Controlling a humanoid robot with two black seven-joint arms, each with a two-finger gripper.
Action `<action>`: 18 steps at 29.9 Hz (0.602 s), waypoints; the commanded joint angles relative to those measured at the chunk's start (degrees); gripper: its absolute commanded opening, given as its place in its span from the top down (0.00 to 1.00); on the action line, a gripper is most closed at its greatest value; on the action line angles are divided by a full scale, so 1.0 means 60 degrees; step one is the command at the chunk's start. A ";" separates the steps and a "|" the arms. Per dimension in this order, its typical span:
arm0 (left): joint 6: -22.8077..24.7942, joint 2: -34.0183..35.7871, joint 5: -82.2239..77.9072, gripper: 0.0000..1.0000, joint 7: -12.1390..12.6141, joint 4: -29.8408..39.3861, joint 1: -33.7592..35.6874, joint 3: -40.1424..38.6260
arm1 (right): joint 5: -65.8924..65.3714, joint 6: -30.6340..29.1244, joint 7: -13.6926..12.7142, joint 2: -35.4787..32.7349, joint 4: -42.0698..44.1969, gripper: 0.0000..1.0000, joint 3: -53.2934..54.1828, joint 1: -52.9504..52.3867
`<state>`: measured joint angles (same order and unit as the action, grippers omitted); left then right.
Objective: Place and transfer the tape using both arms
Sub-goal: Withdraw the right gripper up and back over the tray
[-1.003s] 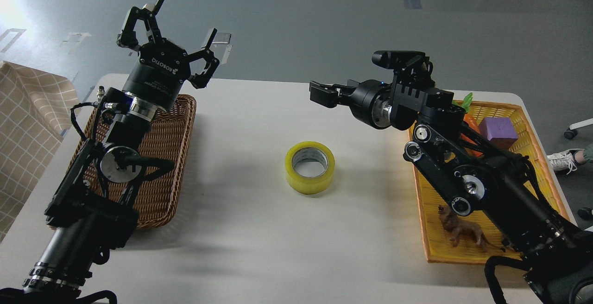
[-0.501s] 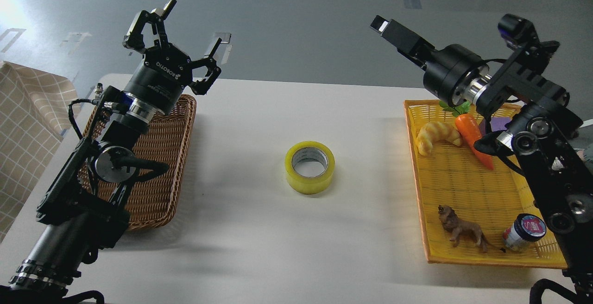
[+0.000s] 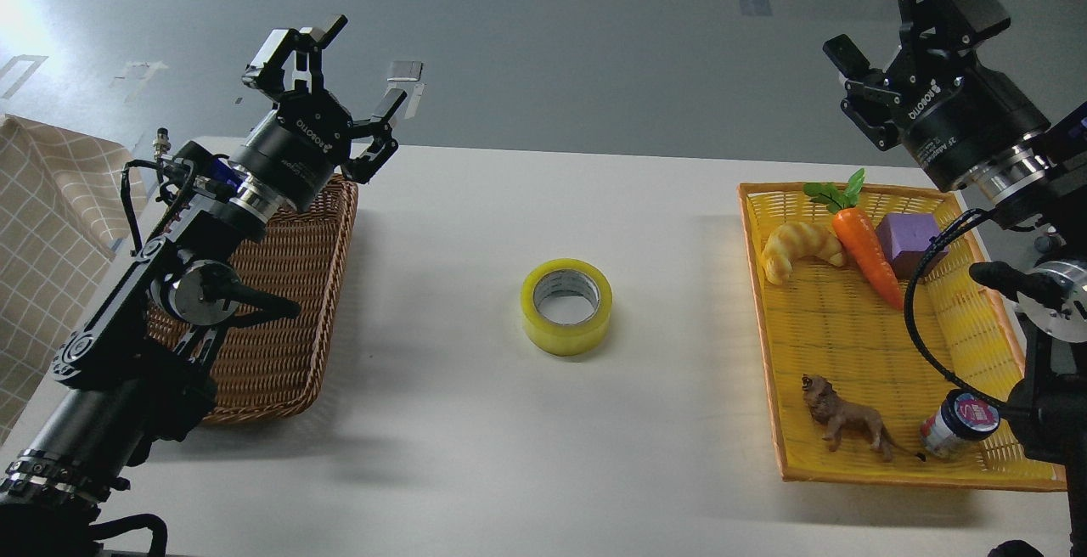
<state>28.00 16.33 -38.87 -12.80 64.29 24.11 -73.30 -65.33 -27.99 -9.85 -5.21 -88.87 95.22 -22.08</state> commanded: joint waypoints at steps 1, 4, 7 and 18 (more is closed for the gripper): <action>0.0000 -0.0026 -0.0450 0.01 -0.1071 0.0095 -0.0033 0.0000 | 0.0531 -0.0002 0.0001 0.0486 0.0002 0.00 0.0023 0.0062; 0.0000 -0.0084 -0.0436 0.01 -0.1308 0.0110 -0.0004 -0.0029 | 0.0546 -0.0002 0.0001 0.0869 0.0046 0.00 0.0038 0.0048; -0.0212 -0.0303 -0.0421 0.01 -0.1294 0.0372 0.0040 -0.0088 | 0.0721 -0.0002 0.0015 0.0869 0.0090 0.00 0.0111 -0.0010; -0.0932 -0.0364 0.0427 0.01 -0.0577 0.0885 -0.0472 -0.0702 | 0.1059 -0.0002 0.0089 0.0869 0.0148 0.00 0.0082 -0.0070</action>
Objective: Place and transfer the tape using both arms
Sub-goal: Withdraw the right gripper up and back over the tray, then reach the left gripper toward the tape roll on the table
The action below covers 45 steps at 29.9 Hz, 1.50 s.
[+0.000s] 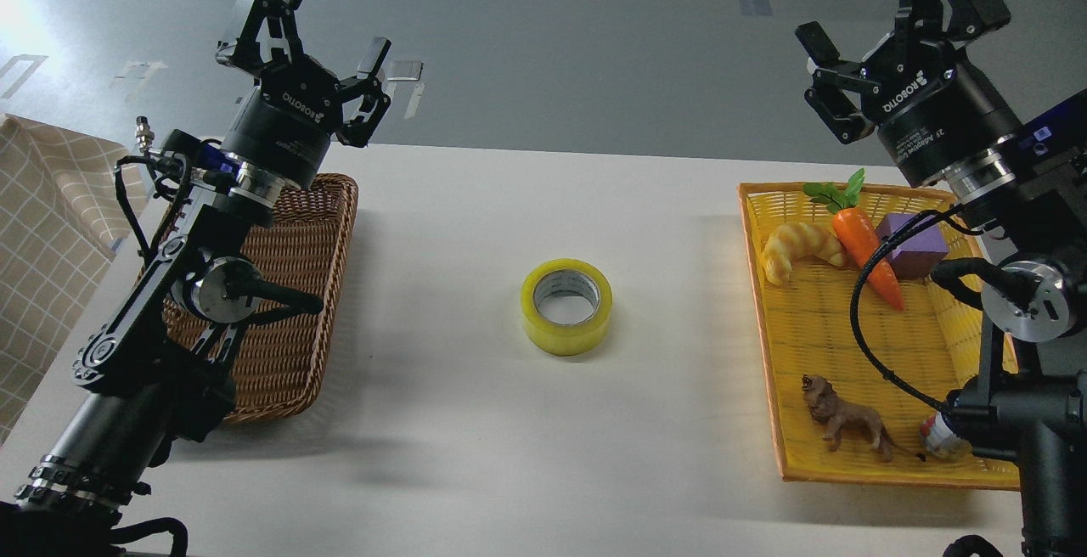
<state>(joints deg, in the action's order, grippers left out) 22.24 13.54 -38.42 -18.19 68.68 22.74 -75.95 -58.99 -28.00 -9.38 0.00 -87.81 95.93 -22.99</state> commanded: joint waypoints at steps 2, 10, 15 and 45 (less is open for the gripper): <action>0.0102 0.0146 0.0514 0.01 0.0394 0.0169 -0.0333 -0.0291 | 0.0003 0.0000 0.0011 -0.0001 0.0060 0.00 -0.0022 0.0081; 0.0175 -0.0044 0.0353 0.01 0.0453 0.0154 -0.0378 -0.0071 | 0.0003 0.0000 0.0025 -0.0001 0.0162 0.00 -0.0066 0.0081; -0.0058 0.0058 -0.2288 0.01 0.0365 0.0183 -0.0173 0.0646 | 0.0003 0.0000 0.0011 -0.0001 0.0148 0.00 -0.0066 0.0140; -0.1949 -0.0528 -1.3225 0.01 0.5741 0.1736 0.0735 0.4600 | 0.0032 0.0000 -0.0033 -0.0001 -0.0043 0.00 -0.0095 0.0096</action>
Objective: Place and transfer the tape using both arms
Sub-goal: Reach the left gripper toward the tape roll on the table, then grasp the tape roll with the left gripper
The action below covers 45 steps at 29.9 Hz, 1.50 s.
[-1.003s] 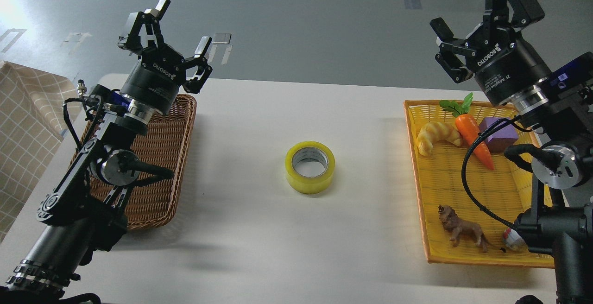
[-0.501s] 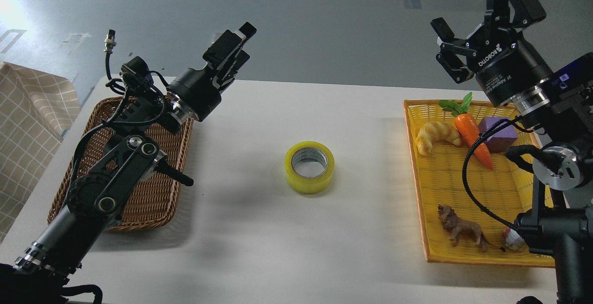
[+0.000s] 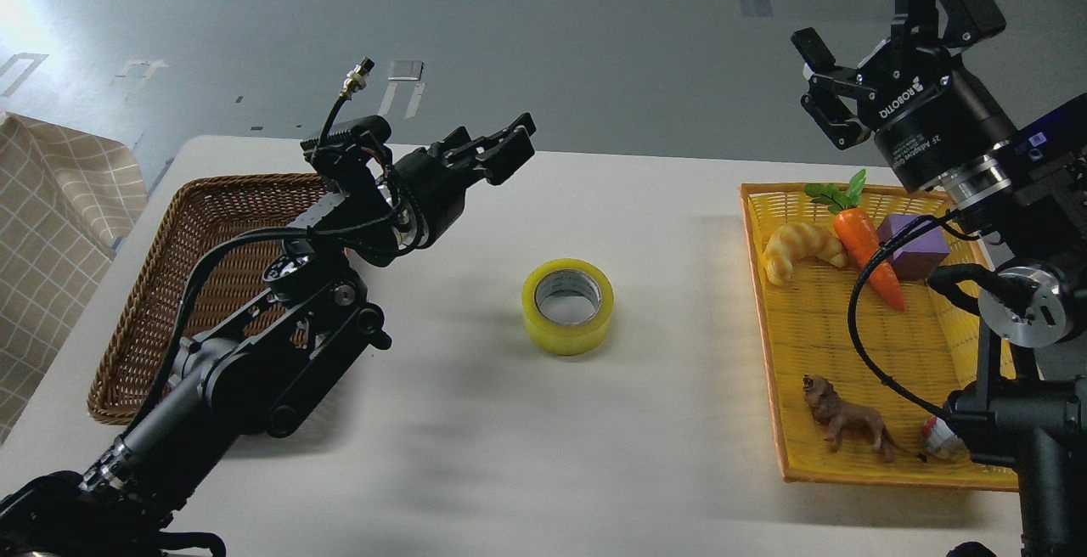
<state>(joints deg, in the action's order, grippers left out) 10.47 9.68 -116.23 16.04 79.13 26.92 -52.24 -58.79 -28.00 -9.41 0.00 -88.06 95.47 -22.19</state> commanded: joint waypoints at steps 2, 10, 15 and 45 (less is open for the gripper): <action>0.0013 0.0247 -0.0695 0.01 -0.0007 -0.0077 0.0026 0.0855 | -0.0001 0.0000 -0.0043 0.0000 0.0013 0.00 -0.0018 -0.0037; 0.0013 0.0320 -0.0961 0.01 -0.0578 0.0611 -0.0150 0.0899 | -0.0001 0.0000 -0.0087 0.0000 0.0058 0.00 -0.0370 -0.0095; 0.0042 0.0582 -0.1223 0.01 -0.0901 0.0334 -0.0106 0.1321 | -0.0001 0.0000 -0.0087 0.0000 0.0013 0.00 -0.0399 -0.0066; 0.0042 -0.0396 -0.1462 0.01 -0.0652 -0.1571 0.1022 0.3140 | -0.0001 0.0000 -0.0087 0.0000 -0.0001 0.00 -0.0399 0.0080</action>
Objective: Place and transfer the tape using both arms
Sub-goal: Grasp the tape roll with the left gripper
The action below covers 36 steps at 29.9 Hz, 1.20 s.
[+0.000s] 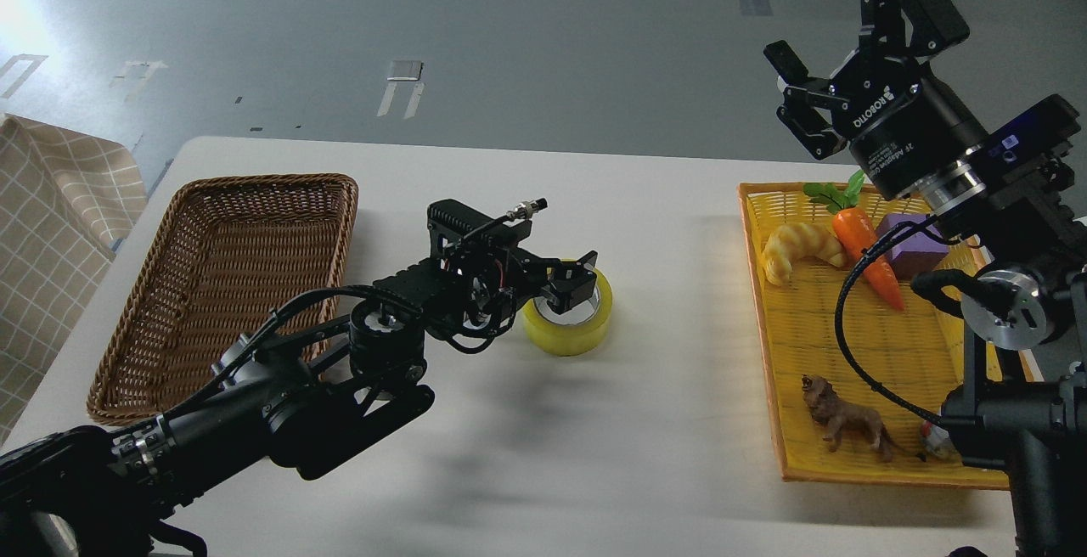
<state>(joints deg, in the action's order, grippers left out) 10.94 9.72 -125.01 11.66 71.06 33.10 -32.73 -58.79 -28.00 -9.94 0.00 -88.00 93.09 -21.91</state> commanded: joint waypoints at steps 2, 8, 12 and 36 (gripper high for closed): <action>-0.0051 -0.0507 0.0002 0.01 0.0152 -0.0431 0.0006 -0.0126 | -0.0001 0.0000 0.0015 0.0001 -0.0041 0.00 0.0012 0.0091; -0.0095 -0.0463 0.0093 0.01 0.0152 -0.0711 0.0050 -0.0170 | -0.0001 0.0000 0.0015 0.0001 -0.0114 0.00 0.0027 0.0282; -0.0095 -0.0419 0.0107 0.01 0.0152 -0.0769 0.0035 -0.0200 | -0.0001 0.0000 0.0015 0.0001 -0.0114 0.00 0.0027 0.0296; -0.0154 -0.0316 0.0825 0.01 0.0050 -0.1223 -0.0390 -0.0185 | -0.0015 0.0000 0.0015 0.0001 -0.0100 0.00 -0.0003 0.0399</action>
<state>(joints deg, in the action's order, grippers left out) 10.01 7.84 -120.28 11.98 63.73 31.19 -33.85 -58.89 -28.00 -9.84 0.00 -88.69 93.08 -19.73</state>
